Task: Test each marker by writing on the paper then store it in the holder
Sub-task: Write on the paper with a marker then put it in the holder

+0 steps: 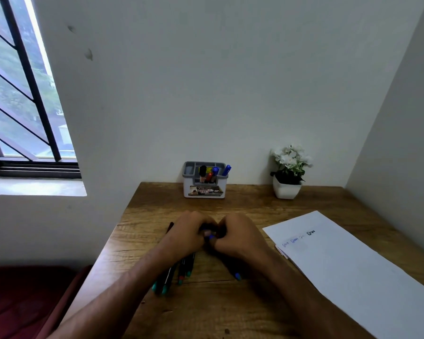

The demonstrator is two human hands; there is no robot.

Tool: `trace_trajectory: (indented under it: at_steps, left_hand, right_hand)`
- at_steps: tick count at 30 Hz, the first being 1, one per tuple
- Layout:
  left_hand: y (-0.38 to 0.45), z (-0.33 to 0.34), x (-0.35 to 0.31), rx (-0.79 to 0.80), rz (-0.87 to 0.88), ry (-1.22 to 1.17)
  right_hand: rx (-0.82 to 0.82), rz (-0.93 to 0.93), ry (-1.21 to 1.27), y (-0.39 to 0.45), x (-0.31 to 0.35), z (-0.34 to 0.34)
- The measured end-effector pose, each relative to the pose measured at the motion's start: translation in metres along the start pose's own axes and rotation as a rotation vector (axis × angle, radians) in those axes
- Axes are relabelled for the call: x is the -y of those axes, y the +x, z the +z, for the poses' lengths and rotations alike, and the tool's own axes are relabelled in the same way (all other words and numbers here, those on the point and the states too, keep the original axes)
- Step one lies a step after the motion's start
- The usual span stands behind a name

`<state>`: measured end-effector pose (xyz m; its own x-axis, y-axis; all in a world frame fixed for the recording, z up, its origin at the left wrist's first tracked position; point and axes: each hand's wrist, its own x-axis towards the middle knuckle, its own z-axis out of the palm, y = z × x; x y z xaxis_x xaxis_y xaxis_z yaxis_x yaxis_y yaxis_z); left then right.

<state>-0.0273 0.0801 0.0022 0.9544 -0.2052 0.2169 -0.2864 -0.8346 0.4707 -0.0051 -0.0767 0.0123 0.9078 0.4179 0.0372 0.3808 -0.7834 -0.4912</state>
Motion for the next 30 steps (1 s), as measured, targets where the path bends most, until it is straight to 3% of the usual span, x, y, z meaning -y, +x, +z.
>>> trace_trajectory:
  at_steps: [23,30]
  left_hand:
    - [0.054,0.029,-0.046,-0.144,0.09,-0.087]
    - [0.063,0.031,-0.044,-0.072,-0.053,-0.01]
  right_hand:
    - [-0.089,0.033,0.019,-0.01,-0.063,-0.041]
    - [-0.082,0.16,0.015,-0.016,-0.079,-0.05]
